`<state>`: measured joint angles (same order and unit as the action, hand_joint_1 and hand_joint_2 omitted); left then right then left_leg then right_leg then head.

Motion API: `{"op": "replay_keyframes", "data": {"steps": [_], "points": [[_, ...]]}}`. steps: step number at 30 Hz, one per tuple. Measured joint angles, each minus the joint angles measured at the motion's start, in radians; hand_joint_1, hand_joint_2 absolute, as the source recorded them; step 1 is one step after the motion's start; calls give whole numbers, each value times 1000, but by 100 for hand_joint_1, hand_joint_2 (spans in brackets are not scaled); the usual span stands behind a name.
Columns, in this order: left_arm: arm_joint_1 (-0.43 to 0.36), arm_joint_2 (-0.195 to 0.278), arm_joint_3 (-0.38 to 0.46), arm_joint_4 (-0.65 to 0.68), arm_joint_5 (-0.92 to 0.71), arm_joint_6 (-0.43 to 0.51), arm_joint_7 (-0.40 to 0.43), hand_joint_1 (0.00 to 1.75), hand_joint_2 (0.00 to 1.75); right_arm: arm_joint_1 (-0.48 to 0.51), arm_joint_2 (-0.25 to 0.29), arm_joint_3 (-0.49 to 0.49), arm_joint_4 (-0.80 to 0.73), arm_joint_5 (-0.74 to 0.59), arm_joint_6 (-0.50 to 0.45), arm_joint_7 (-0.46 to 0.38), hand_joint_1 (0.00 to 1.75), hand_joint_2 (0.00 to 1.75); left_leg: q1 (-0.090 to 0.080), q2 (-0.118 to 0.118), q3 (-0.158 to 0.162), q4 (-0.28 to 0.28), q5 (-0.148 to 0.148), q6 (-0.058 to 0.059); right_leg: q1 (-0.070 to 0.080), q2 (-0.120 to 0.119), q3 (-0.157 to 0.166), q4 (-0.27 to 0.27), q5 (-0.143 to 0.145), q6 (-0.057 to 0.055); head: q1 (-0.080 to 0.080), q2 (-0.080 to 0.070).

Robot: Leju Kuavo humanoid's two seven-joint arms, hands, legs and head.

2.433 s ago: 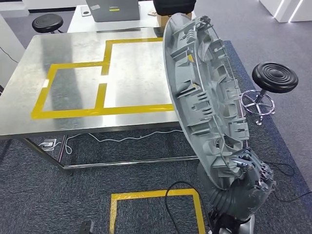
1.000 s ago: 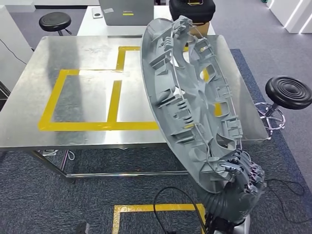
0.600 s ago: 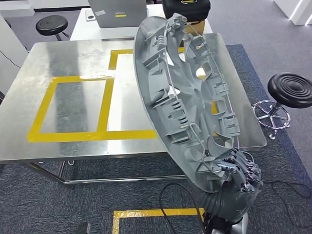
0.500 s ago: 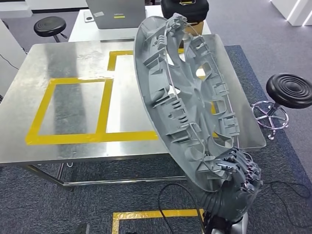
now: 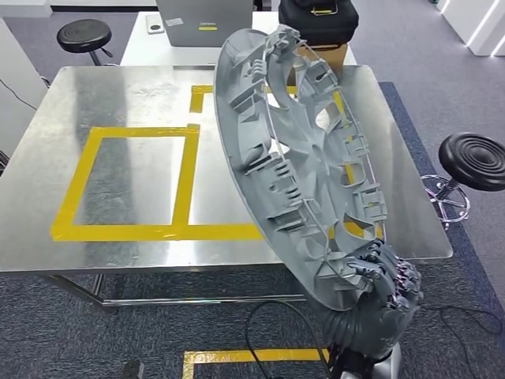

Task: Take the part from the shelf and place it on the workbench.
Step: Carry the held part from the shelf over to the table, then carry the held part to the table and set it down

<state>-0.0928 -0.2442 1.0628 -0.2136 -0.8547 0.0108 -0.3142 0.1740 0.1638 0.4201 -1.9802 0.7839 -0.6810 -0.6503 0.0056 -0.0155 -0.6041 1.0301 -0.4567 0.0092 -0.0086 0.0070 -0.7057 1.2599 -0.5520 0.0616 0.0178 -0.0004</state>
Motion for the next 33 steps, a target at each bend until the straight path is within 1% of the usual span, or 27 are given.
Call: {"op": "replay_keyframes", "data": {"steps": [1,2,3,4,6,8,9,10,12,13,14,15,17,18,19,20,22,23,24,25,27,28,29,30,31,32,33], "points": [[0,0,0,0,-2,-3,0,0,175,-2,-2,0,3,9,0,21,175,175,0,-2,8,0,-5,-2,0,0,24,-64,44,-3,0,0],[0,0,0,0,-5,-6,0,0,175,-8,-5,0,7,19,0,49,175,175,-2,-3,14,1,-11,-6,1,0,51,-125,75,-7,0,0],[-1,0,0,0,-8,-9,0,0,175,-17,-10,0,14,30,0,83,175,175,-3,-4,18,1,-15,-10,3,1,71,-172,95,-10,-1,0],[-1,0,0,0,-12,-12,0,0,175,-30,-18,0,23,43,0,123,175,175,-4,-4,20,0,-17,-15,5,2,82,-196,102,-13,-1,0],[-3,0,-2,0,-24,-19,0,0,175,-64,-41,-8,55,62,4,205,175,175,-2,-3,21,-4,-16,-26,7,4,85,-206,100,-21,-2,0],[-5,0,-5,0,-37,-26,0,0,175,-106,-69,-25,100,67,20,269,175,175,-1,-1,19,4,-25,-37,4,5,91,-216,104,-31,-3,0],[-7,0,-7,0,-43,-28,0,0,175,-128,-80,-35,125,65,33,288,175,175,-1,0,6,30,-40,-42,1,4,95,-222,106,-36,-4,0],[-8,0,-8,0,-49,-29,1,0,175,-151,-90,-46,151,64,49,303,175,175,-1,1,-19,77,-63,-46,-1,3,98,-225,106,-39,-5,0],[-11,1,-11,0,-57,-30,5,0,175,-194,-106,-65,208,68,80,321,175,175,0,2,-91,199,-107,-51,-2,2,99,-226,105,-43,-7,0],[-12,2,-12,0,-59,-31,8,0,175,-212,-112,-74,235,71,92,327,175,175,1,2,-118,238,-111,-52,-2,2,100,-226,104,-43,-7,0],[-13,2,-14,0,-60,-31,10,0,175,-225,-117,-83,258,74,100,332,175,175,1,2,-130,245,-95,-52,-2,2,101,-225,103,-43,-7,0],[-13,2,-15,0,-62,-31,11,0,175,-235,-122,-90,278,75,107,335,175,175,1,2,-123,216,-64,-52,-3,2,102,-225,102,-41,-7,0],[-15,3,-17,0,-66,-32,12,0,175,-252,-128,-99,307,80,126,342,175,175,3,5,-76,103,10,-52,-2,3,105,-224,97,-35,-7,0],[-18,3,-20,0,-70,-34,14,0,175,-265,-131,-102,322,86,141,347,175,175,4,6,-53,49,29,-48,0,5,104,-221,95,-30,-7,0],[-21,3,-24,0,-74,-35,16,0,175,-281,-134,-106,341,94,158,354,175,175,4,7,-39,15,36,-44,2,6,102,-220,94,-25,-6,0],[-25,2,-29,0,-78,-37,19,0,175,-299,-138,-109,367,104,175,360,175,175,3,7,-33,-1,34,-38,4,7,100,-220,93,-20,-7,0],[-32,1,-36,0,-85,-40,26,0,175,-337,-143,-115,439,122,203,369,175,175,3,5,-31,-7,32,-23,3,6,100,-223,92,-10,-6,0],[-35,0,-39,0,-88,-41,29,0,175,-354,-144,-118,481,128,212,370,175,175,4,4,-29,-8,32,-17,2,5,97,-216,85,-5,-5,0],[-38,-1,-43,0,-91,-42,31,0,175,-369,-145,-121,521,129,218,369,175,175,6,4,-27,-10,32,-11,2,4,87,-194,71,-1,-1,0],[-40,-3,-48,0,-94,-42,34,0,175,-383,-145,-124,564,130,221,365,175,175,6,3,-26,-11,32,-7,1,3,64,-146,47,2,1,0],[-44,-5,-57,0,-100,-43,39,0,175,-408,-145,-127,645,132,227,357,175,175,5,3,-24,-11,30,-2,1,2,-4,-17,-5,5,6,0],[-45,-6,-60,0,-103,-44,42,0,175,-421,-145,-128,687,136,230,355,175,175,4,3,-23,-10,29,-1,1,2,-35,37,-19,6,6,0],[-46,-7,-62,0,-107,-44,46,0,175,-433,-145,-129,726,143,233,357,175,175,4,2,-22,-10,28,0,1,2,-48,54,-13,6,6,0],[-46,-7,-65,0,-111,-44,50,0,175,-448,-145,-129,767,152,234,359,175,175,4,2,-19,-10,27,0,1,2,-46,39,8,6,6,0],[-47,-8,-70,0,-114,-44,54,0,175,-463,-145,-130,806,162,235,363,175,175,4,1,-16,-10,25,-2,0,2,-24,-12,44,5,6,0],[-48,-8,-75,0,-117,-44,59,0,175,-478,-145,-131,840,170,235,366,175,175,4,0,-13,-10,23,-5,-1,2,6,-77,81,4,7,0],[-51,-9,-80,0,-120,-41,65,0,175,-496,-144,-131,874,176,234,369,175,175,2,-1,-11,-8,20,-9,-1,2,36,-141,104,1,7,0]]}}
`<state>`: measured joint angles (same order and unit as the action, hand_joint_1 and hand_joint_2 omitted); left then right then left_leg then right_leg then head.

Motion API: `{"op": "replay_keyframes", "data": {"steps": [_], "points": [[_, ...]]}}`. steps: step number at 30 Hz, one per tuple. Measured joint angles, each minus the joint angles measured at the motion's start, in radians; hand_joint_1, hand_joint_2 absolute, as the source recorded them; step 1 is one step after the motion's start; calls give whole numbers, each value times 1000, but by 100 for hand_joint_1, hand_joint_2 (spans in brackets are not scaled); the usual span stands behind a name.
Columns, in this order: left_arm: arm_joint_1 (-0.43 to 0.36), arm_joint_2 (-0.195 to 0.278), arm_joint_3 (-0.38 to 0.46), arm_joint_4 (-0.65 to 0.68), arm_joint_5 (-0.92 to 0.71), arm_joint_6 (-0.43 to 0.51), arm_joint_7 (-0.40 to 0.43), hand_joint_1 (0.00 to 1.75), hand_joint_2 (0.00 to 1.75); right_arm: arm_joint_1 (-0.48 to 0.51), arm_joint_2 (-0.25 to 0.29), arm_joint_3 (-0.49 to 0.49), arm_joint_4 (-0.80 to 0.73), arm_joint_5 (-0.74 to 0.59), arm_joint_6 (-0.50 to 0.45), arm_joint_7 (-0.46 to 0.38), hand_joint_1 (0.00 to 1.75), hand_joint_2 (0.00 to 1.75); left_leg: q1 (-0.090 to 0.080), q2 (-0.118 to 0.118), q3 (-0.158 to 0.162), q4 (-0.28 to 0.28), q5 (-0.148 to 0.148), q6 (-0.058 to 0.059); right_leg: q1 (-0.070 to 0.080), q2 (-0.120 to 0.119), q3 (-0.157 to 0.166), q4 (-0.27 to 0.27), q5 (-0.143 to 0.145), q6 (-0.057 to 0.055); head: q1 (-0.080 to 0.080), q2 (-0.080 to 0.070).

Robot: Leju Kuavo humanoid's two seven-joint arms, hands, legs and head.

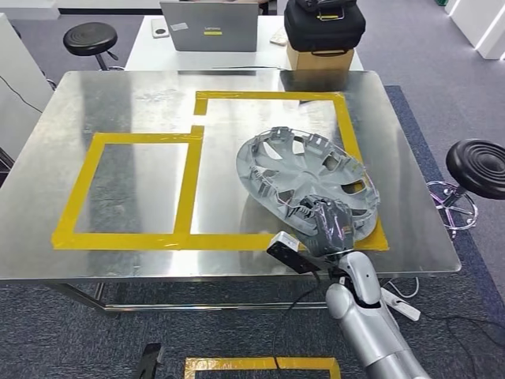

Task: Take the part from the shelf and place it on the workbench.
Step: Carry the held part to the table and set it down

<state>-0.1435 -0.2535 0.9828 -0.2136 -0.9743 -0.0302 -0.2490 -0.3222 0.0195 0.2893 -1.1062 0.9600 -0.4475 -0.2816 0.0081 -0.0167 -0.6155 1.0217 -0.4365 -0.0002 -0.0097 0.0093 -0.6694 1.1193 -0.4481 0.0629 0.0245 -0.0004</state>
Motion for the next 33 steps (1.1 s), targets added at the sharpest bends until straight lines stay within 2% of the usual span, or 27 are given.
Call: {"op": "replay_keyframes", "data": {"steps": [1,2,4,6,7,9,10,11,12,13,15,16,18,20,21,23,25,26,27,28,30,31,32,33], "points": [[-3,-1,-4,0,-2,4,7,0,175,-20,2,0,35,5,-1,3,175,175,-2,-1,1,0,-1,-6,0,1,23,-46,14,-4,-1,0],[-5,-2,-6,0,-5,9,14,0,175,-40,4,0,71,10,-2,6,175,175,-3,-1,1,0,-1,-11,2,2,34,-68,16,-8,-2,0],[-10,-4,-11,0,-9,15,24,0,175,-77,8,-2,148,18,-3,13,175,175,-2,-2,2,-4,2,-23,4,3,39,-75,15,-21,-3,0],[-12,-6,-19,0,-11,16,28,0,175,-106,13,-4,210,25,3,17,175,175,0,1,-5,15,-14,-33,3,2,43,-81,18,-33,-6,0],[-13,-6,-23,0,-12,16,28,0,175,-119,17,-4,236,29,5,18,175,175,0,2,-22,50,-35,-37,1,2,46,-84,20,-38,-9,0],[-14,-7,-28,0,-13,17,30,0,175,-137,24,-4,282,34,8,20,175,175,0,4,-83,170,-92,-43,1,0,47,-85,19,-44,-15,0],[-14,-7,-28,0,-14,18,31,0,175,-141,26,-4,299,35,9,19,175,175,1,4,-112,224,-110,-45,1,-1,47,-84,19,-45,-15,0],[-13,-6,-28,0,-14,20,31,0,175,-144,29,-4,314,35,9,19,175,175,1,4,-129,254,-111,-45,2,-1,47,-84,19,-46,-16,0],[-12,-6,-29,0,-15,22,31,0,175,-148,31,-4,329,35,11,17,175,175,1,4,-129,249,-96,-45,2,-1,48,-84,18,-46,-16,0],[-12,-6,-30,0,-16,25,32,0,175,-151,35,-4,343,35,14,15,175,175,1,4,-111,212,-67,-44,1,0,49,-84,18,-45,-15,0],[-14,-7,-33,0,-19,28,33,0,175,-160,45,-4,371,41,19,17,175,175,2,7,-48,90,-9,-42,4,2,48,-81,17,-39,-17,0],[-16,-8,-35,0,-19,30,35,0,175,-164,50,-4,386,49,20,24,175,175,2,8,-23,42,4,-38,6,2,47,-80,16,-34,-18,0],[-17,-10,-40,0,-20,30,40,0,175,-171,57,-3,417,74,17,48,175,175,2,7,-4,0,6,-27,10,3,45,-79,15,-23,-19,0],[-16,-12,-47,0,-21,30,45,0,175,-181,60,2,449,104,9,78,175,175,2,5,-5,-1,8,-14,8,1,44,-80,14,-13,-18,0],[-16,-12,-50,0,-21,30,46,0,175,-188,61,5,465,119,5,93,175,175,3,5,-5,-2,9,-7,7,0,38,-67,3,-8,-17,0],[-17,-13,-52,0,-21,30,50,0,175,-203,61,11,488,142,-2,115,175,175,5,5,-4,-4,10,2,7,-1,-4,21,-46,-1,-12,0],[-16,-13,-53,0,-21,30,58,0,175,-213,61,15,505,160,-8,127,175,175,3,5,-4,-3,9,6,7,-2,-66,151,-100,2,-10,0],[-15,-13,-53,0,-21,30,62,0,175,-217,60,16,510,171,-9,134,175,175,2,5,-4,-3,9,7,7,-2,-86,188,-108,3,-10,0],[-15,-13,-53,0,-21,30,65,0,175,-222,60,18,514,185,-10,143,175,175,2,5,-3,-3,8,7,7,-2,-90,192,-98,2,-9,0],[-14,-13,-53,0,-21,31,68,0,175,-228,60,20,516,199,-10,153,175,175,2,4,-1,-3,7,6,6,-2,-75,156,-71,1,-9,0],[-15,-14,-54,0,-21,31,72,0,175,-247,59,25,521,237,-6,177,175,175,1,4,1,-2,5,2,5,-2,-12,26,-8,0,-9,0],[-15,-14,-56,0,-21,31,74,0,175,-259,58,29,523,255,-2,188,175,175,-1,4,1,-1,4,-3,4,-1,14,-29,12,-3,-9,0],[-16,-14,-57,0,-21,31,76,0,175,-270,56,35,525,274,5,199,175,175,-3,3,0,0,4,-8,4,0,30,-61,19,-6,-10,0],[-16,-14,-58,0,-20,30,77,0,175,-279,53,40,528,290,12,207,175,175,-5,3,-1,-1,5,-13,6,1,34,-72,18,-11,-11,0]]}}
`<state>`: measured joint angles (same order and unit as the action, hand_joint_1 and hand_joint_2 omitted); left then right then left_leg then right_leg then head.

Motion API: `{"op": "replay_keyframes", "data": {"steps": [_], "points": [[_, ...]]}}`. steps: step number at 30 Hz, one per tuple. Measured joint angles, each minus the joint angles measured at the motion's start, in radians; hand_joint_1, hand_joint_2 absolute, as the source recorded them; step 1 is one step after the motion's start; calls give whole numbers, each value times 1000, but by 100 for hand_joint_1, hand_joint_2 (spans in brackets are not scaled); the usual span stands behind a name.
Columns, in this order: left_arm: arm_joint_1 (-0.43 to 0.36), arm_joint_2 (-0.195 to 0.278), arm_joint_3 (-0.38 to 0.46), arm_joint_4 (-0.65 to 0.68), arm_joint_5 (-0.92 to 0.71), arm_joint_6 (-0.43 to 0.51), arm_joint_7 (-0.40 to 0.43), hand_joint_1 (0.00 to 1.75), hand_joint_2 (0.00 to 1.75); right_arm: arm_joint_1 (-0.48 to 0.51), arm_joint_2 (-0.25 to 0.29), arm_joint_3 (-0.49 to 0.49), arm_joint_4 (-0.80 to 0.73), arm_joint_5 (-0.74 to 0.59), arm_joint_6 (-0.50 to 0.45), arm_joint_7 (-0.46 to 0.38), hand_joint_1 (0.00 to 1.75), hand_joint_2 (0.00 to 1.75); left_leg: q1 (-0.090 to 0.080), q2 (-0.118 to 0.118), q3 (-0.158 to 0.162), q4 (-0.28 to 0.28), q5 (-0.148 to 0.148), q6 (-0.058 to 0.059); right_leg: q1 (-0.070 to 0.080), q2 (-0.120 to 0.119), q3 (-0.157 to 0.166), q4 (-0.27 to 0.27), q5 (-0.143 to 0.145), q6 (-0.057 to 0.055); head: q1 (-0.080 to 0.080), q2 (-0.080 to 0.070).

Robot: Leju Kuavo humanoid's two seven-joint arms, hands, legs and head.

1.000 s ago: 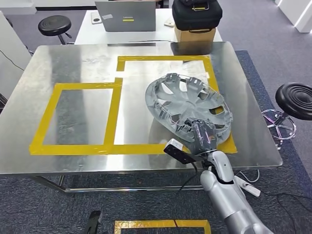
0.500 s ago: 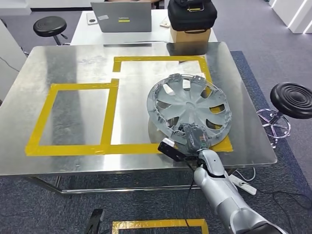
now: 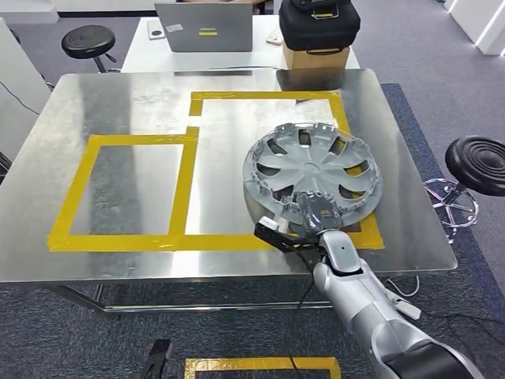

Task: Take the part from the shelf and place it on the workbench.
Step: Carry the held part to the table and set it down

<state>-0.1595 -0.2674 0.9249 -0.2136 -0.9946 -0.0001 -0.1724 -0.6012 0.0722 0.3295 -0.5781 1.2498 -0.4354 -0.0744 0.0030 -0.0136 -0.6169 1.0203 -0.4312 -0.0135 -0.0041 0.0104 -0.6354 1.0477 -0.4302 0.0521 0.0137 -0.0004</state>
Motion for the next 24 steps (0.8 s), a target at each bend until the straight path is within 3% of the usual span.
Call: {"op": "replay_keyframes", "data": {"steps": [2,4,7,9,11,13,14,16,18,20,22,24], "points": [[-1,0,-2,0,1,-4,0,0,175,-14,-9,8,6,28,18,13,175,175,1,0,-1,-3,1,-10,0,1,-1,-4,4,-12,-1,0],[-2,0,-4,0,3,-9,-1,0,175,-32,-20,15,12,54,35,26,175,175,2,2,-16,26,-21,-20,-3,1,0,-8,7,-24,-4,0],[-3,0,-13,0,6,-14,-1,0,175,-61,-43,26,27,83,56,39,175,175,3,3,-103,202,-104,-28,-5,0,0,-9,8,-33,-9,0],[-2,0,-18,0,9,-14,1,0,175,-71,-61,28,39,91,66,44,175,175,3,3,-149,283,-120,-28,-4,-1,1,-9,7,-34,-9,0],[-1,0,-19,0,10,-12,4,0,175,-80,-75,28,49,95,70,45,175,175,3,3,-127,228,-68,-23,-4,-1,1,-9,7,-33,-9,0],[-3,1,-20,0,10,-8,9,0,175,-92,-83,28,56,96,70,45,175,175,3,4,-61,98,-6,-17,-3,1,0,-7,6,-27,-10,0],[-4,1,-20,0,10,-8,12,0,175,-97,-86,28,59,96,70,44,175,175,3,4,-35,47,8,-13,-1,2,-1,-6,6,-22,-9,0],[-4,0,-20,0,11,-9,15,0,175,-101,-90,28,66,97,70,44,175,175,2,3,-15,4,8,-5,3,3,-3,-7,6,-11,-8,0],[-3,0,-20,0,16,-11,17,0,175,-101,-92,28,72,100,70,44,175,175,3,2,-15,0,10,5,0,2,-3,-9,5,-1,-7,0],[-4,0,-20,0,20,-12,18,0,175,-102,-92,28,77,104,70,45,175,175,5,2,-12,-3,12,16,-1,1,-26,39,-27,8,-2,0],[-5,-1,-20,0,21,-10,22,0,175,-103,-92,29,80,109,70,45,87,87,6,3,-12,-3,12,21,-2,-1,-79,151,-83,14,2,0],[-5,-1,-20,0,21,-8,25,0,175,-103,-92,30,82,111,70,45,0,0,5,3,-12,-3,11,23,-2,-1,-113,223,-113,16,3,0]]}}
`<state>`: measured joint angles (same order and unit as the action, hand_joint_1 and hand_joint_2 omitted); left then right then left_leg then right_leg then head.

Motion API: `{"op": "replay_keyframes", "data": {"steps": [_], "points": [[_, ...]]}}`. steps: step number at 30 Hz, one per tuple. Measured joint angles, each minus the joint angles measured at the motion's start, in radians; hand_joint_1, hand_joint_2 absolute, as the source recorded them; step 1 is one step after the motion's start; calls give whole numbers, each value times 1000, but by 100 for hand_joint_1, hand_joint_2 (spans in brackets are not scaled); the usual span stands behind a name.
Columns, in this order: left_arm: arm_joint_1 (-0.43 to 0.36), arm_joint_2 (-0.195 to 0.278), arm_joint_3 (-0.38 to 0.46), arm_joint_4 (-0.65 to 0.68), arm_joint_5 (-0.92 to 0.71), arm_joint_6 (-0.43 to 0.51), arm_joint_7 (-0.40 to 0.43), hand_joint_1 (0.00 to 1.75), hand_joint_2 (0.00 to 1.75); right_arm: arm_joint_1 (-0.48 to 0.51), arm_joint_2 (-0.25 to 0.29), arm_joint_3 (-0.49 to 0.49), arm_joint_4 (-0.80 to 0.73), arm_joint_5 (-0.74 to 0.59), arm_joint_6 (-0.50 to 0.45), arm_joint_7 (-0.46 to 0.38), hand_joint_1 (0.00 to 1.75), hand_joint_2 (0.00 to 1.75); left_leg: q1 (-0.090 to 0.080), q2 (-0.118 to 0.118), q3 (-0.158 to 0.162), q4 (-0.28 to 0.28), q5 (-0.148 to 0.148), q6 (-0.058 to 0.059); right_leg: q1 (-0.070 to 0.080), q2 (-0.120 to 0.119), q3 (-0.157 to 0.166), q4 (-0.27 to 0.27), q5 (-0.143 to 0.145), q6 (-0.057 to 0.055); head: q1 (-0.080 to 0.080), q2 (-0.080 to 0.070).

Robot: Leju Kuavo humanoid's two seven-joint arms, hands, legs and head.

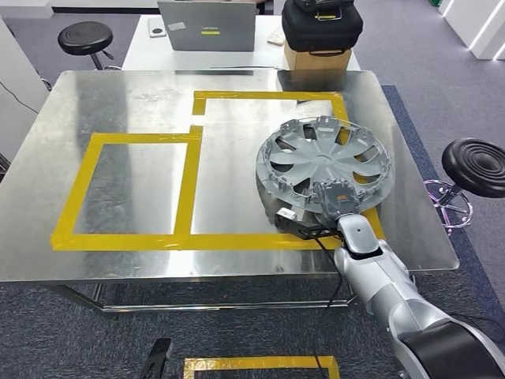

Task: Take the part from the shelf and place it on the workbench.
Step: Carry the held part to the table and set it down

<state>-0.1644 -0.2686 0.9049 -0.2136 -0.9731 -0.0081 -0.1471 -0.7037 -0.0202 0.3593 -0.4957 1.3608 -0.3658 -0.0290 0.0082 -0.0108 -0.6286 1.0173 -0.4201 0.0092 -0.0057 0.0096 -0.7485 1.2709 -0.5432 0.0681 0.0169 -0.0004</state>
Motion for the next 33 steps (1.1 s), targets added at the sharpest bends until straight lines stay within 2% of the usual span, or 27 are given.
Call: {"op": "replay_keyframes", "data": {"steps": [3,5,6,8,10,13,15,17,18,19,20,22,23,25,28,30,32,33], "points": [[0,0,0,0,0,0,0,0,175,0,0,0,0,1,0,0,0,0,0,0,0,0,0,0,0,0,-6,13,-4,0,1,0],[0,0,0,0,0,2,2,0,175,1,0,0,2,3,0,0,0,0,0,0,0,0,0,0,0,0,-20,39,-10,1,1,0],[1,0,0,0,1,4,4,0,175,2,0,0,4,4,0,0,0,0,0,-1,1,0,-1,1,-1,0,-25,45,-4,2,1,0],[0,-1,0,0,0,13,10,0,175,-3,2,1,6,6,0,0,0,0,-3,-3,2,3,-4,-8,-3,1,42,-87,59,0,2,0],[-1,-1,0,0,-1,21,12,0,175,-9,4,3,6,7,-2,-1,0,0,-5,-6,2,3,-4,-22,-3,2,111,-227,117,-9,2,0],[-1,-2,0,0,0,21,10,0,175,-10,6,4,5,8,-2,-2,0,0,-2,-4,-3,12,-11,-37,-4,2,110,-230,121,-30,-1,0],[-2,-1,0,0,0,21,8,0,175,-10,7,4,4,9,-3,-2,0,0,-1,-1,-37,84,-53,-45,-6,2,112,-233,123,-41,-5,0],[-2,-1,0,0,0,20,6,0,175,-10,7,4,4,11,-4,-3,0,0,-1,-1,-101,206,-107,-50,-5,2,113,-234,122,-46,-8,0],[-1,-1,0,0,0,20,6,0,175,-9,7,4,4,12,-6,-3,0,0,-1,-1,-125,248,-117,-50,-5,1,113,-234,121,-46,-8,0],[-1,-1,0,0,0,19,6,0,175,-9,7,4,4,14,-9,-3,0,0,-1,-1,-135,263,-111,-49,-4,1,113,-234,121,-47,-7,0],[-1,-1,-1,0,0,19,6,0,175,-10,7,4,3,15,-13,-2,0,0,-1,-1,-127,241,-88,-48,-4,1,114,-234,121,-46,-8,0],[-1,0,-1,-1,1,18,5,0,175,-11,7,4,-3,14,-31,-2,0,0,-1,1,-69,128,-24,-44,-4,2,115,-233,119,-42,-8,0],[-2,0,-1,-1,2,18,4,0,175,-12,8,4,-9,12,-43,-2,0,0,-1,1,-40,70,-5,-41,-2,2,113,-231,118,-38,-8,0],[-3,0,-1,-1,6,18,2,0,175,-16,8,3,-28,9,-69,1,0,0,-2,0,-11,11,4,-33,1,4,111,-230,118,-27,-7,0],[0,0,-1,-1,10,20,-3,0,175,-20,8,0,-77,9,-92,7,0,0,-2,-2,-9,2,5,-16,-1,2,107,-227,111,-12,-4,0],[1,0,-1,-1,14,23,-6,0,175,-25,8,-3,-120,11,-96,10,0,0,0,-2,-6,-1,6,-6,-2,0,76,-159,69,-7,0,0],[2,1,-1,-1,17,25,-8,0,175,-28,8,-5,-164,13,-98,12,0,0,0,-2,-4,-1,5,-1,-2,0,18,-32,11,-3,2,0],[3,1,-1,-1,19,25,-9,0,175,-28,8,-6,-186,13,-98,13,0,0,-1,-2,-4,0,4,0,-2,0,-6,19,-3,-2,2,0]]}}
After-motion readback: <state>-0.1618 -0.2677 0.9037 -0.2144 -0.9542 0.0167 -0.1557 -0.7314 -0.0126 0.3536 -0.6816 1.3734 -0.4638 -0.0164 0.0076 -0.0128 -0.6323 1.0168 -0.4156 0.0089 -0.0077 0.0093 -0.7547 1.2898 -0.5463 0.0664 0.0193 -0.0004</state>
